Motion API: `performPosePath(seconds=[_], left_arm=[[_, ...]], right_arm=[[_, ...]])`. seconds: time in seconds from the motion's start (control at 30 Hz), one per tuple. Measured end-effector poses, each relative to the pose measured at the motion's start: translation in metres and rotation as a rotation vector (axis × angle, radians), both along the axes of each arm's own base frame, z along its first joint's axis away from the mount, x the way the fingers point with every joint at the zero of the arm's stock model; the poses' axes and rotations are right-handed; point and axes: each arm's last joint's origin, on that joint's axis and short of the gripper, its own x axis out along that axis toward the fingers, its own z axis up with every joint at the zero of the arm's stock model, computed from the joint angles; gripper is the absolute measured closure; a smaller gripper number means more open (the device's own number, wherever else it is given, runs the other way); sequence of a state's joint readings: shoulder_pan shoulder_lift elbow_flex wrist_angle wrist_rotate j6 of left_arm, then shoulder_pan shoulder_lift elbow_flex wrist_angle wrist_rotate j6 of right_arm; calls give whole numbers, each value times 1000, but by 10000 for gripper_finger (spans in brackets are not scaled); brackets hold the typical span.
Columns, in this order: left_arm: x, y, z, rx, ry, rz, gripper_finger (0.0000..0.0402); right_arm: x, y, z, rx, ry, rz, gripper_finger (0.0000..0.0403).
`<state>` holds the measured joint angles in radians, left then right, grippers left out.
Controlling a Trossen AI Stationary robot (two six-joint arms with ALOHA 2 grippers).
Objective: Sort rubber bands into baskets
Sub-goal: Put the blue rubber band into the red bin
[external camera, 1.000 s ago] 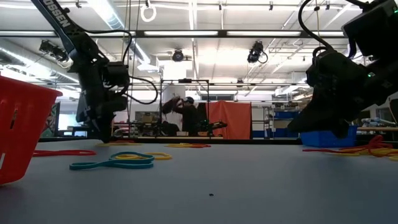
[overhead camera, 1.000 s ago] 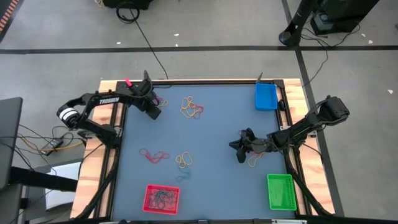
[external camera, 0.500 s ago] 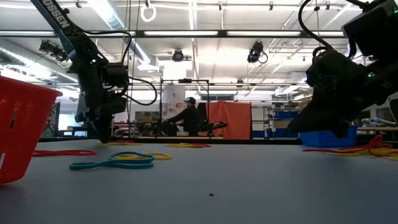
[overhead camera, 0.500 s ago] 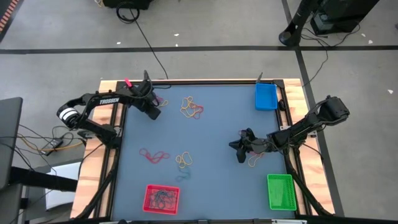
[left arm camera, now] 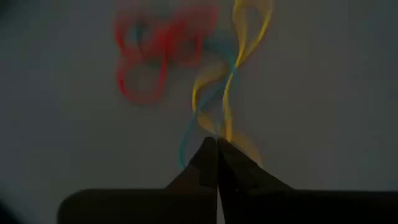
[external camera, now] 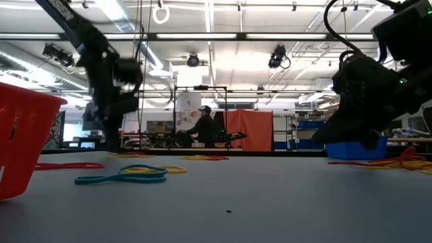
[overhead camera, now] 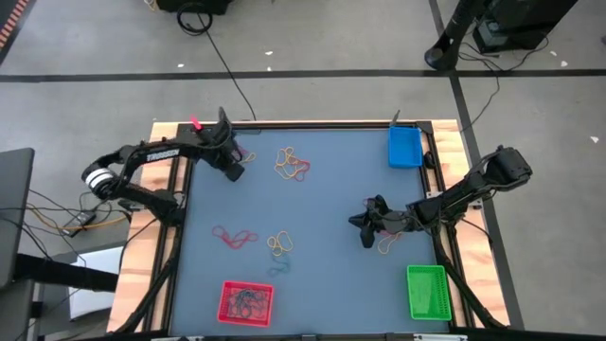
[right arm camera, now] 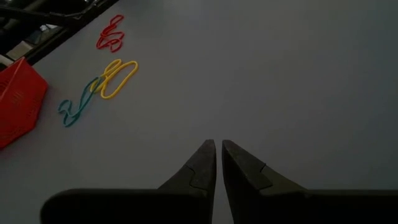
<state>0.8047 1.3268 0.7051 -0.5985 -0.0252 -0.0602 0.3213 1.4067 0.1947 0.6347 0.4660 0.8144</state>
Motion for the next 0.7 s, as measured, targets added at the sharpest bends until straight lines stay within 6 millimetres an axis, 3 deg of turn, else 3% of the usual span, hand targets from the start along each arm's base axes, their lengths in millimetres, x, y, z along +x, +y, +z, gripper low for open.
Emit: performPosePath(seconds=[0.2,0.4,0.7], left_arm=[[1,-25,37,46,-40,-36,401],[1,-68,63,44,-132,-100,401],[5,-124,83,9,-316,-239,401]], right_arm=[[-1,3,0,8,4,20,362],[-1,5,0,9,-2,26,362],[-1,6,0,66,-20,-9,362]])
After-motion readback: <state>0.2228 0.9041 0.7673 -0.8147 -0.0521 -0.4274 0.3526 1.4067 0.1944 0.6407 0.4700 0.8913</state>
